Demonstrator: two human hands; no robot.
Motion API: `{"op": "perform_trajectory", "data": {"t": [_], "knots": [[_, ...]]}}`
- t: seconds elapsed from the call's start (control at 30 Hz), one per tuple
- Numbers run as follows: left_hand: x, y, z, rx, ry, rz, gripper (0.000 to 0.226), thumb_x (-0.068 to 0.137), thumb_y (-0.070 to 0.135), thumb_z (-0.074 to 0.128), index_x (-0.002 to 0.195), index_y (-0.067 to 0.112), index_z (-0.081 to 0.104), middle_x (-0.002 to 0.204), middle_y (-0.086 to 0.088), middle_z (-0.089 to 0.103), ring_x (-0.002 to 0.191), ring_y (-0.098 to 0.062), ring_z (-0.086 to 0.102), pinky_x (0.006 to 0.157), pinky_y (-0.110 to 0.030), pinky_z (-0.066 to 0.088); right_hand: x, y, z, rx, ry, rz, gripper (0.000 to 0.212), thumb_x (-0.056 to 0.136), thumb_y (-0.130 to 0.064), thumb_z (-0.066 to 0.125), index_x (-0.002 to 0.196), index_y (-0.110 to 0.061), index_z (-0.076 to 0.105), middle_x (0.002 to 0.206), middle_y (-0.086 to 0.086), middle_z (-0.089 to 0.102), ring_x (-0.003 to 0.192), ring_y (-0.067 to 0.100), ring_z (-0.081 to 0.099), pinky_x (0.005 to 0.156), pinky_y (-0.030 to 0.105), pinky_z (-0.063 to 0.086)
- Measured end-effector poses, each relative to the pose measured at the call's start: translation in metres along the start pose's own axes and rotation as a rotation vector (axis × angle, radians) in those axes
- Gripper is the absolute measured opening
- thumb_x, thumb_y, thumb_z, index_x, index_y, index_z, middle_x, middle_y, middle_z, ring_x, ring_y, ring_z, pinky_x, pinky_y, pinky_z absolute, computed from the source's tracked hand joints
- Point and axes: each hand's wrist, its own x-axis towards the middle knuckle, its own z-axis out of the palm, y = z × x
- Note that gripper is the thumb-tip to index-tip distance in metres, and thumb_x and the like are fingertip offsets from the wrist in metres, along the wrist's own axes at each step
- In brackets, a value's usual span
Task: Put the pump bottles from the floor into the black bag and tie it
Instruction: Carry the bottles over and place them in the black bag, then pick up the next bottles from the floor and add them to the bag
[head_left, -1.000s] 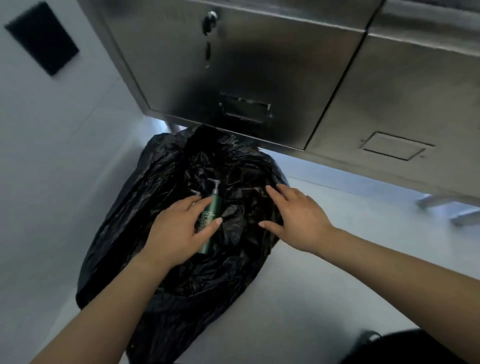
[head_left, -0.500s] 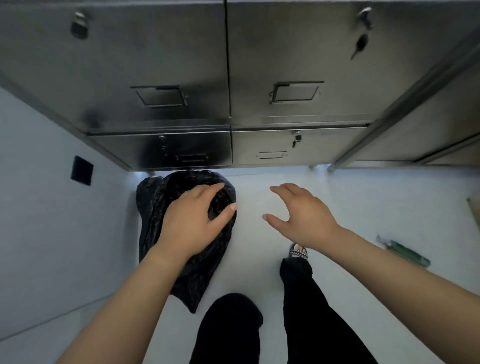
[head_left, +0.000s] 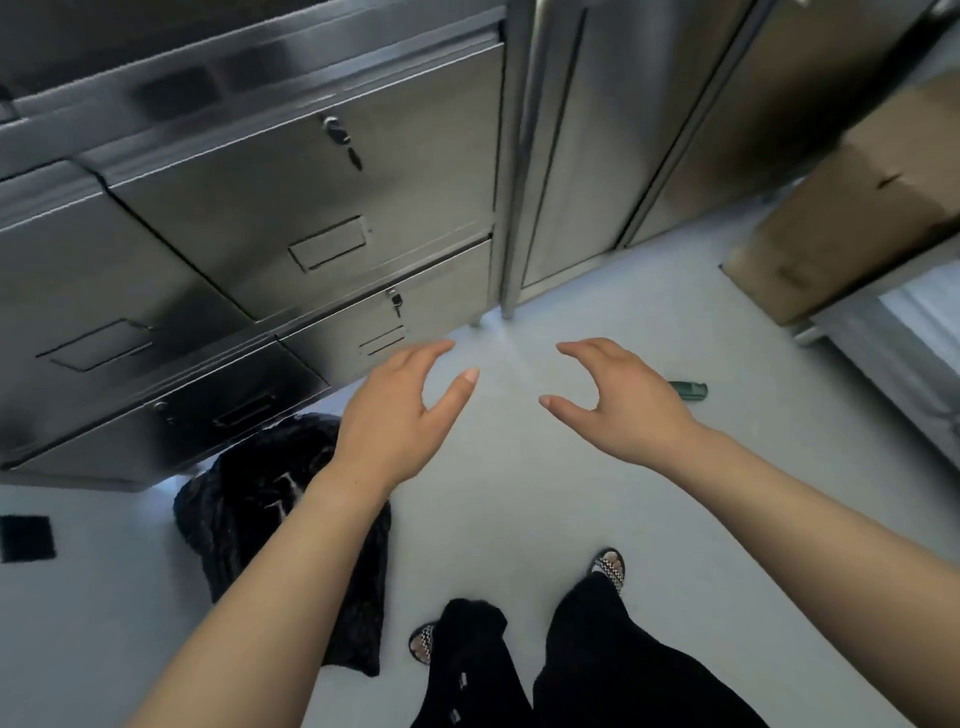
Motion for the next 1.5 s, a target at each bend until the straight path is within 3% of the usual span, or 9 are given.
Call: {"op": "perform_trajectory", "data": {"t": [0.23,0.37,0.53,0.7,0.8,1.0,1.23,1.4,1.5], "knots": [[0.057,0.129,0.103,0.020,-0.121,0.085,0.067,0.077,0.071,0.032,0.131,0.034,0.047,0.134,0.007,0.054,0.124,-0.016,0.048,0.099,-0.035,0.040,-0.027,0.154,-0.072,0.053,0.049,0.154,0.067,0.081,-0.054,0.058,0.138,-0.023,0.039,0.140,-0.003,0.043,0.126,0.018,0.045,0.100,0.035,0.041],[0.087,0.183,0.143,0.034,-0.174,0.139,0.060,0.081,0.069,0.036,0.130,0.036,0.047,0.132,0.009,0.054,0.112,-0.019,0.055,0.090,-0.030,0.040,-0.025,0.222,-0.109,0.058,0.076,0.211,0.067,0.081,-0.054,0.059,0.137,-0.023,0.040,0.141,-0.002,0.044,0.125,0.019,0.045,0.101,0.038,0.041],[0.131,0.214,0.172,0.050,-0.206,0.183,0.055,0.084,0.066,0.039,0.130,0.037,0.046,0.133,0.010,0.052,0.113,-0.017,0.054,0.085,-0.027,0.038,-0.008,0.268,-0.130,0.092,0.132,0.232,0.064,0.080,-0.052,0.060,0.135,-0.022,0.044,0.139,-0.001,0.045,0.129,0.020,0.041,0.104,0.034,0.037],[0.191,0.237,0.204,0.078,-0.275,0.259,0.054,0.086,0.062,0.041,0.132,0.033,0.047,0.135,0.007,0.052,0.117,-0.016,0.052,0.091,-0.032,0.043,0.018,0.309,-0.136,0.102,0.167,0.255,0.061,0.080,-0.051,0.061,0.133,-0.024,0.046,0.140,-0.002,0.045,0.130,0.018,0.039,0.106,0.033,0.035],[0.222,0.247,0.224,0.128,-0.300,0.286,0.055,0.087,0.061,0.040,0.133,0.031,0.046,0.136,0.005,0.052,0.125,-0.016,0.047,0.095,-0.032,0.040,0.035,0.338,-0.136,0.115,0.141,0.268,0.059,0.081,-0.046,0.063,0.133,-0.022,0.047,0.139,-0.001,0.045,0.130,0.018,0.039,0.106,0.032,0.034],[0.256,0.253,0.275,0.161,-0.308,0.226,0.053,0.087,0.063,0.039,0.132,0.035,0.047,0.137,0.008,0.051,0.120,-0.015,0.050,0.088,-0.028,0.037,0.065,0.408,-0.127,0.079,0.046,0.240,0.060,0.081,-0.045,0.064,0.134,-0.021,0.048,0.142,0.003,0.043,0.134,0.020,0.035,0.107,0.032,0.032],[0.280,0.233,0.388,0.157,-0.226,0.039,0.051,0.088,0.062,0.039,0.132,0.038,0.045,0.137,0.011,0.050,0.112,-0.017,0.055,0.087,-0.030,0.040,0.132,0.522,-0.073,0.030,-0.091,0.070,0.060,0.081,-0.046,0.064,0.134,-0.023,0.047,0.143,0.003,0.043,0.133,0.020,0.036,0.106,0.032,0.033],[0.310,0.161,0.508,0.145,-0.212,-0.095,0.052,0.088,0.061,0.040,0.132,0.036,0.046,0.135,0.009,0.052,0.093,-0.018,0.059,0.085,-0.030,0.042,0.190,0.606,0.038,0.042,-0.132,0.013,0.059,0.081,-0.045,0.063,0.134,-0.026,0.046,0.145,0.000,0.040,0.134,0.018,0.034,0.104,0.029,0.032],[0.335,0.105,0.592,0.179,-0.212,-0.097,0.052,0.088,0.061,0.040,0.132,0.035,0.047,0.135,0.008,0.053,0.096,-0.021,0.060,0.083,-0.030,0.041,0.223,0.659,0.127,0.011,-0.130,-0.002,0.060,0.083,-0.045,0.062,0.136,-0.027,0.043,0.147,-0.001,0.038,0.135,0.017,0.033,0.103,0.029,0.032]]}}
